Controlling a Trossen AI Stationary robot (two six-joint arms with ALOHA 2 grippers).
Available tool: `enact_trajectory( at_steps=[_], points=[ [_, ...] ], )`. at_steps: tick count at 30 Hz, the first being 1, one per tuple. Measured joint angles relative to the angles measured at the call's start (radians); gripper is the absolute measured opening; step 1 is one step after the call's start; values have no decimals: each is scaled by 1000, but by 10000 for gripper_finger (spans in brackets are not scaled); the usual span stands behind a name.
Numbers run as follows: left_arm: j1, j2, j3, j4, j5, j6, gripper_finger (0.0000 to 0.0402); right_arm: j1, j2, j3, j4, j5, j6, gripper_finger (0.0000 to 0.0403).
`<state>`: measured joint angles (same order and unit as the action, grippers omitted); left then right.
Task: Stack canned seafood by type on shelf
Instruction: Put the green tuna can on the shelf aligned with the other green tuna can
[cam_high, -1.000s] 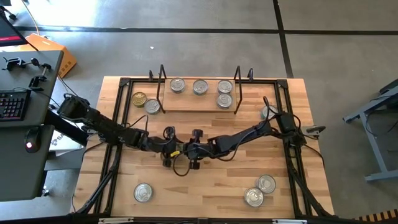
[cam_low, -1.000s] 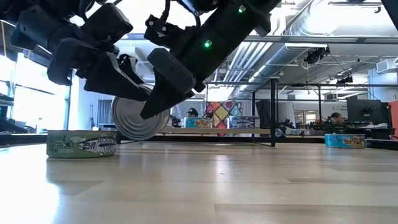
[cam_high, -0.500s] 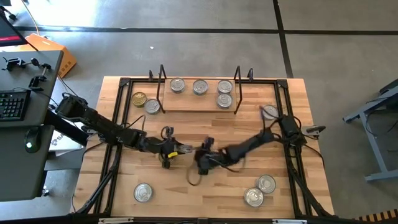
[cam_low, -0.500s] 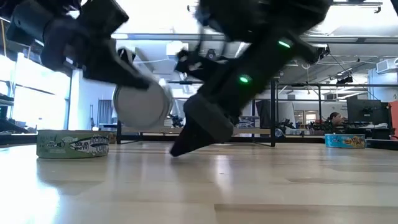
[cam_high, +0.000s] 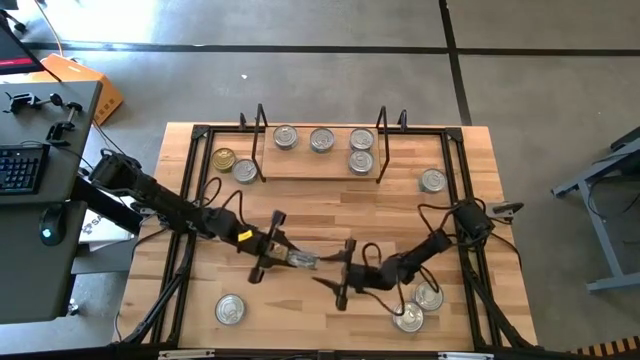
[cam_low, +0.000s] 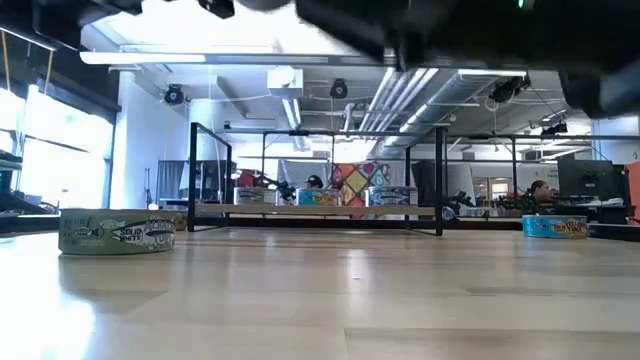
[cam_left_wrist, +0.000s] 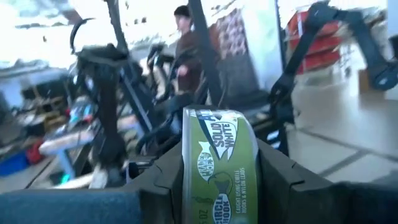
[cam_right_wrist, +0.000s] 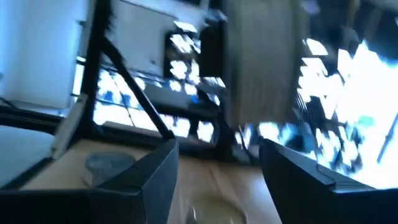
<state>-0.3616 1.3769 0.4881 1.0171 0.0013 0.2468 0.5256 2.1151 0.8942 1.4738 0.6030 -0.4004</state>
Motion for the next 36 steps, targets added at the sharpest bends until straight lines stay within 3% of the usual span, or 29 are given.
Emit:
enact_trajectory(
  at_steps=[2,7,11,19,24,30,36],
  points=[
    [0,0,0,13,18,-1,117,0,0,39,-10,-5,-73,216],
    [-3,-3,1,50,13,-1,117,-2,1,130,-63,159,-185,216],
    [-6,-3,3,53,18,6,117,2,3,171,-84,191,-274,215],
    [-7,4,-3,7,20,11,117,16,0,198,-197,424,-276,215],
    [-7,2,-1,13,27,1,117,17,0,200,-168,410,-273,215],
    [-9,1,-1,14,42,-2,122,16,0,200,-219,274,-254,215],
    [-4,2,-1,6,13,21,124,17,0,202,-253,236,-217,215]
  ],
)
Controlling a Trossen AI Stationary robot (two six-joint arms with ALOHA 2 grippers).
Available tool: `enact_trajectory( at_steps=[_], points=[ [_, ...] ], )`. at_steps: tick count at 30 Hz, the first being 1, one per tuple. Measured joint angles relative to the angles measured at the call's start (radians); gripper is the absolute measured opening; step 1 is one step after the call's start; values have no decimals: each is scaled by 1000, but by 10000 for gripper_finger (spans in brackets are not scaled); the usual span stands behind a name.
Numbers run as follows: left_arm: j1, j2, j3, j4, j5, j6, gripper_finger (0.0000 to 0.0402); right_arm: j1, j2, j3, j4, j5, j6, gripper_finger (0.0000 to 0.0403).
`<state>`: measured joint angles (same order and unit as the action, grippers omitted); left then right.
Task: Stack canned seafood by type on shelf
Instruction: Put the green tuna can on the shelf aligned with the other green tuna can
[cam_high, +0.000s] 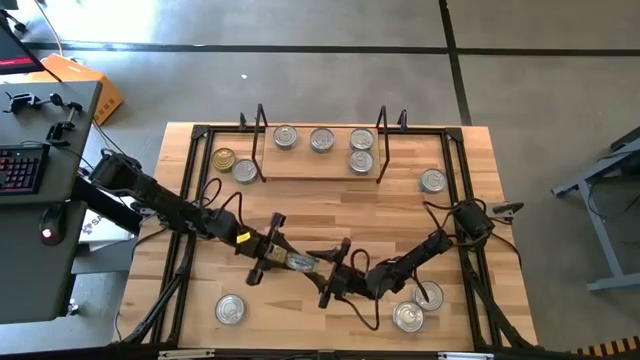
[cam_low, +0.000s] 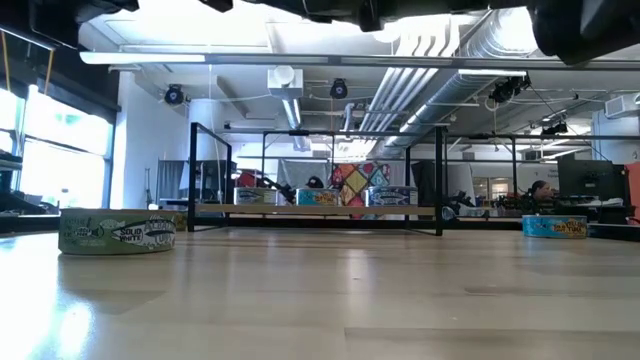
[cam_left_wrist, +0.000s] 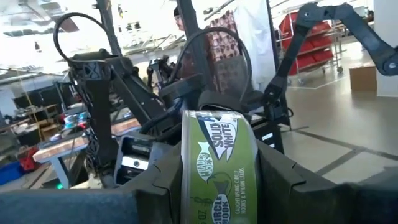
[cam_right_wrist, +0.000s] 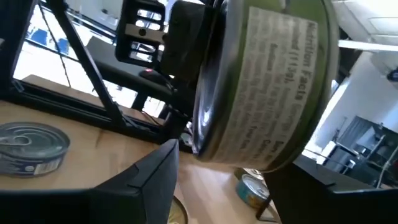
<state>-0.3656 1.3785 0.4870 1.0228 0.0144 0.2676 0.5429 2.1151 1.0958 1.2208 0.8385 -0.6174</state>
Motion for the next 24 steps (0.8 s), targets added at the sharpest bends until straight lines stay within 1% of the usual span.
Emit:
enact_trajectory(
  at_steps=[5,7,10,14,15,17,20,22,24],
  points=[
    [3,0,0,-38,-5,4,125,-5,0,0,57,-4,-9,214],
    [3,0,0,-57,-8,4,125,-6,0,0,72,-13,-8,208],
    [3,0,0,-79,-8,4,126,-6,0,0,71,-14,0,181],
    [3,0,1,-111,-8,2,127,-5,0,0,50,25,39,122],
    [3,-2,3,-132,-24,-11,129,-5,0,0,41,34,45,122],
    [1,-17,5,-201,-60,-19,139,-5,0,-1,13,48,44,122],
    [2,-57,26,-358,-134,-20,168,-17,-6,-1,-85,74,82,122],
    [3,-87,54,-474,-179,-24,192,-29,-21,-1,-174,77,168,121],
    [2,-108,103,-597,-200,-20,213,-47,-36,-1,-254,40,258,121]
  ],
)
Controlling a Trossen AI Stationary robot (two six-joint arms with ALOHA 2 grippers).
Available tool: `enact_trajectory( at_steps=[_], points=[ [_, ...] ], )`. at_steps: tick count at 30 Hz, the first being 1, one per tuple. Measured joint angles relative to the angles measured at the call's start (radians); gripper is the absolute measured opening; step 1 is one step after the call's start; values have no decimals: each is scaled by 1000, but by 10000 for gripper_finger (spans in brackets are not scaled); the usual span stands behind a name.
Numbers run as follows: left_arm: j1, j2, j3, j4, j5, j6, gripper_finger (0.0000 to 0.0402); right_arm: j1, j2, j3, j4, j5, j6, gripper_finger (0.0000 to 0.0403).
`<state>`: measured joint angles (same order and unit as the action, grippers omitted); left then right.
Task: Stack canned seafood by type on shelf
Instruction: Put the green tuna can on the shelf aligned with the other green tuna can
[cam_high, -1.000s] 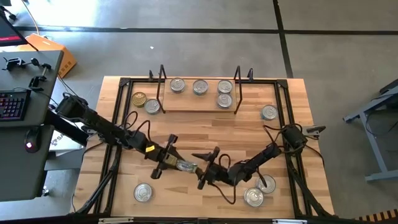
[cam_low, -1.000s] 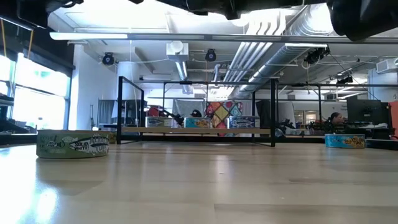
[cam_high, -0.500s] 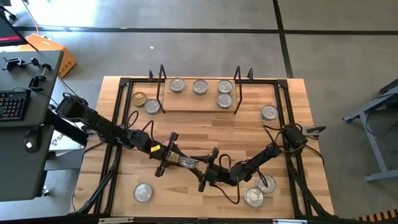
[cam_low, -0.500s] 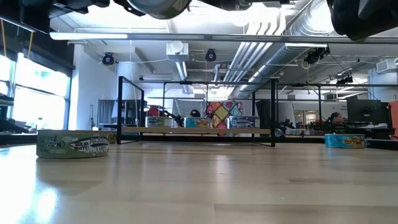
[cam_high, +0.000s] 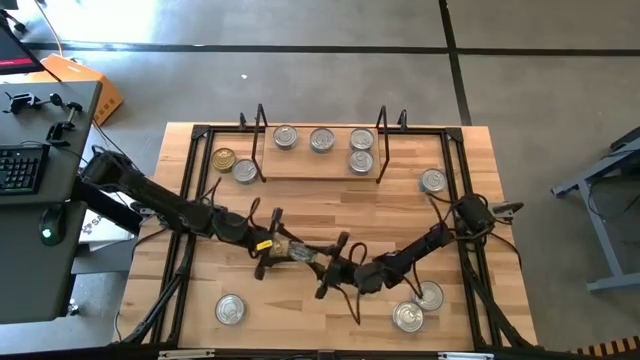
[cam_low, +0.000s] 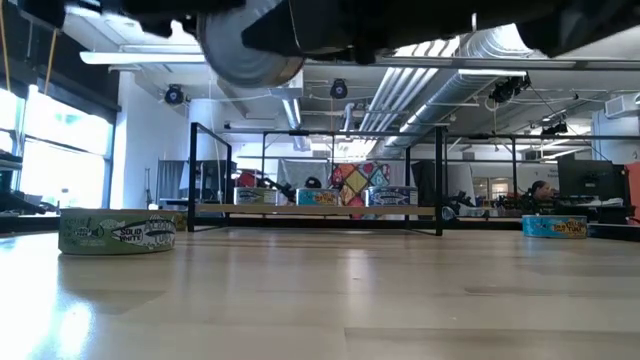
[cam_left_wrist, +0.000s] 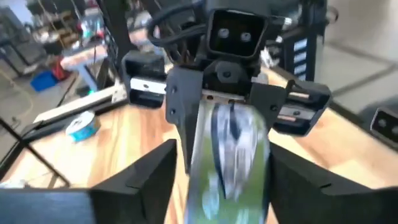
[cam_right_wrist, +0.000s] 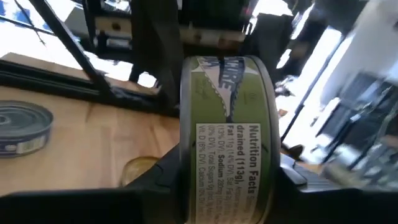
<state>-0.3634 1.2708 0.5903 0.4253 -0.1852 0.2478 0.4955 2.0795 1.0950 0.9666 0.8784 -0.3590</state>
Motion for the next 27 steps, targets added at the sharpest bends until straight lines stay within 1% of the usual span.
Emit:
enact_trajectory(
  at_steps=[3,7,11,13,15,22,25,27],
  points=[
    [0,2,72,-174,-19,15,236,-33,-8,0,-80,-76,105,121],
    [-3,46,141,-279,-84,39,245,-74,-8,-1,-141,-149,200,121],
    [-13,95,191,-385,-163,72,241,-97,-7,-1,-225,-165,285,121],
    [-13,114,219,-467,-207,68,239,-103,-7,-1,-246,-165,313,121],
    [-12,133,238,-525,-227,49,236,-108,-7,-1,-266,-165,335,121],
    [-9,157,247,-577,-251,13,221,-111,-7,-1,-300,-176,360,121],
    [-9,157,247,-580,-232,-8,198,-111,-7,-1,-300,-180,360,121],
    [-9,157,246,-580,-205,-10,172,-113,-7,-1,-299,-187,360,121]
  ],
)
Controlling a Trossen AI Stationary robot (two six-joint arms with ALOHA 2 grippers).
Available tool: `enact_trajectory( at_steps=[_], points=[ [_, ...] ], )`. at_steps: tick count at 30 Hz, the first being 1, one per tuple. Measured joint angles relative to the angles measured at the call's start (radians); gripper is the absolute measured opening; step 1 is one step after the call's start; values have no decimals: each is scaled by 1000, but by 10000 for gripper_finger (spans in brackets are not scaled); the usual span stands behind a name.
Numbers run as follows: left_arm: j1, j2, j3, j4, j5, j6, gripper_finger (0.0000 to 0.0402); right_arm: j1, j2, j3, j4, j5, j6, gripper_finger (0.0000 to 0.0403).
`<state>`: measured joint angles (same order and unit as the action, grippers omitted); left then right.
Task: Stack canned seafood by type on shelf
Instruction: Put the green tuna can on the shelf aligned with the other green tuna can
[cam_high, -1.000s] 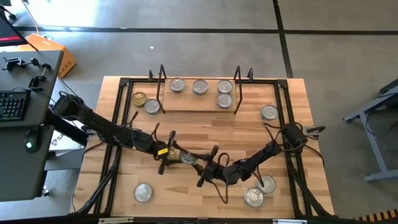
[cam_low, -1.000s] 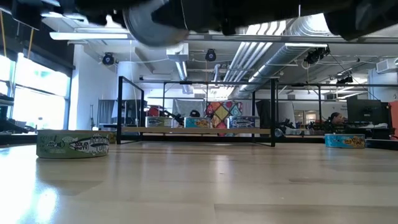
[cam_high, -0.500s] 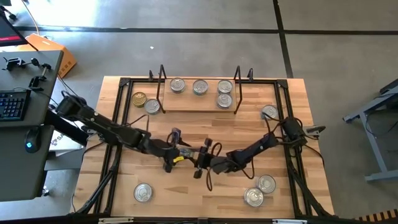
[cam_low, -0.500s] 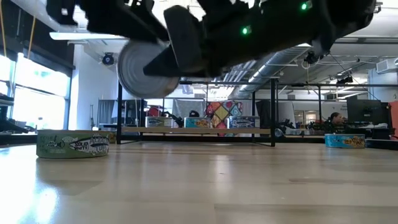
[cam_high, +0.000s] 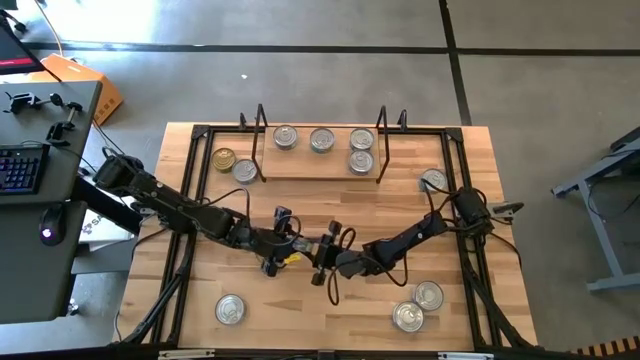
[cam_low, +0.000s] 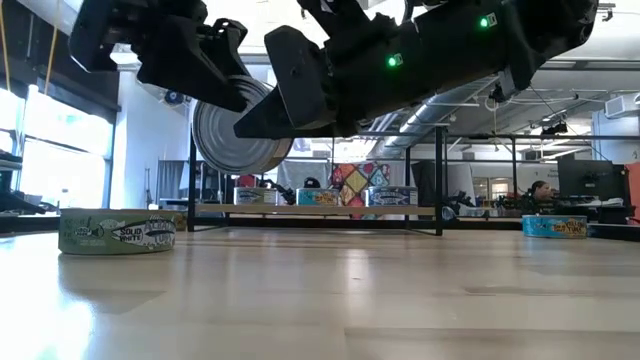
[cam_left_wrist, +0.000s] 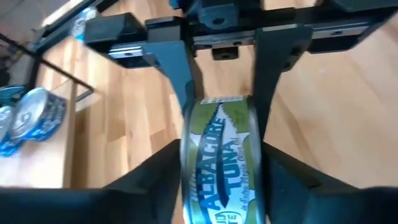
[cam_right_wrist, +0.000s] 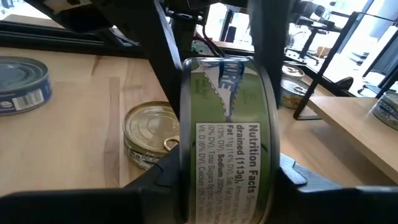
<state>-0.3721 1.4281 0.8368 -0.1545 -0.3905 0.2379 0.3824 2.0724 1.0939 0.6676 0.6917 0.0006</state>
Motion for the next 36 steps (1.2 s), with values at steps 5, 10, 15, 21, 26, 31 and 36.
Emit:
enact_trajectory(
  at_steps=[5,10,15,21,26,31,36],
  points=[
    [1,0,0,-10,34,-35,123,-3,0,0,-16,-15,-6,127],
    [-20,-3,16,-91,-106,-37,123,18,-38,3,-219,77,86,189],
    [3,-6,39,-183,-388,-25,123,46,-80,2,-453,160,254,208],
    [153,-5,-3,-100,-496,122,123,53,-82,2,-551,179,380,211],
    [309,-5,-82,60,-457,251,123,52,-82,1,-567,179,391,211],
    [419,-5,-128,148,-386,330,123,53,-82,1,-567,176,392,212],
    [506,0,-152,160,-317,372,123,52,-82,1,-567,176,392,212]
  ],
)
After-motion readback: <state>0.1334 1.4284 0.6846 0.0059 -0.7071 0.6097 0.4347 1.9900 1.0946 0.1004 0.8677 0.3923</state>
